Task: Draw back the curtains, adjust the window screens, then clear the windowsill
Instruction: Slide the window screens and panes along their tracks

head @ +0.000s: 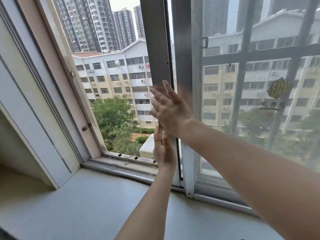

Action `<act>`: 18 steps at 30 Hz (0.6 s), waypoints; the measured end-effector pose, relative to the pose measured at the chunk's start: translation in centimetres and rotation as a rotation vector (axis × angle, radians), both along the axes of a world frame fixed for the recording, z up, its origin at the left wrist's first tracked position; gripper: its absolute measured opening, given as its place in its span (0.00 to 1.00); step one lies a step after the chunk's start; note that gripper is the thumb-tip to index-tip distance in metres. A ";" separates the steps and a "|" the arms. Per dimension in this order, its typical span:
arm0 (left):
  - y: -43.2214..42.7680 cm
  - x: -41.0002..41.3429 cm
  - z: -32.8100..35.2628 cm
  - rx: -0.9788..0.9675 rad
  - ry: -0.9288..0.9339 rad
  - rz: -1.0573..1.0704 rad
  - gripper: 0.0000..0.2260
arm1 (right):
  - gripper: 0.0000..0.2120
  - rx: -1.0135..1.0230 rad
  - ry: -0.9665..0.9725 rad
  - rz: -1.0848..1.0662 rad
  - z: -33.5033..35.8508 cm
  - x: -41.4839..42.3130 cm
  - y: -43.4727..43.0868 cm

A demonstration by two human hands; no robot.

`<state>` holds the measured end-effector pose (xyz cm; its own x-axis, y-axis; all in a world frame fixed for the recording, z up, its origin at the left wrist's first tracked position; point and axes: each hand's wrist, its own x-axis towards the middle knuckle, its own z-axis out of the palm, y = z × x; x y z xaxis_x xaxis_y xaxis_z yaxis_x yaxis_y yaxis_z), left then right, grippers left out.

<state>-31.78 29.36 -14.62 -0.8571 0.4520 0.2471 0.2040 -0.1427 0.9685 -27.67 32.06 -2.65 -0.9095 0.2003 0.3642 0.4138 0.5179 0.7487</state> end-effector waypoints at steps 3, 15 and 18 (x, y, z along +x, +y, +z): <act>0.5 0.8 -0.3 0.054 -0.064 -0.027 0.32 | 0.22 -0.023 0.007 -0.032 0.2 0.7 -0.2; 0.7 2.5 -0.6 0.070 0.031 -0.166 0.37 | 0.11 -0.102 0.106 -0.040 0.2 2.1 -0.6; 0.4 1.9 -1.1 -0.055 0.282 -0.211 0.45 | 0.14 -0.208 0.206 -0.002 -0.8 2.2 -0.2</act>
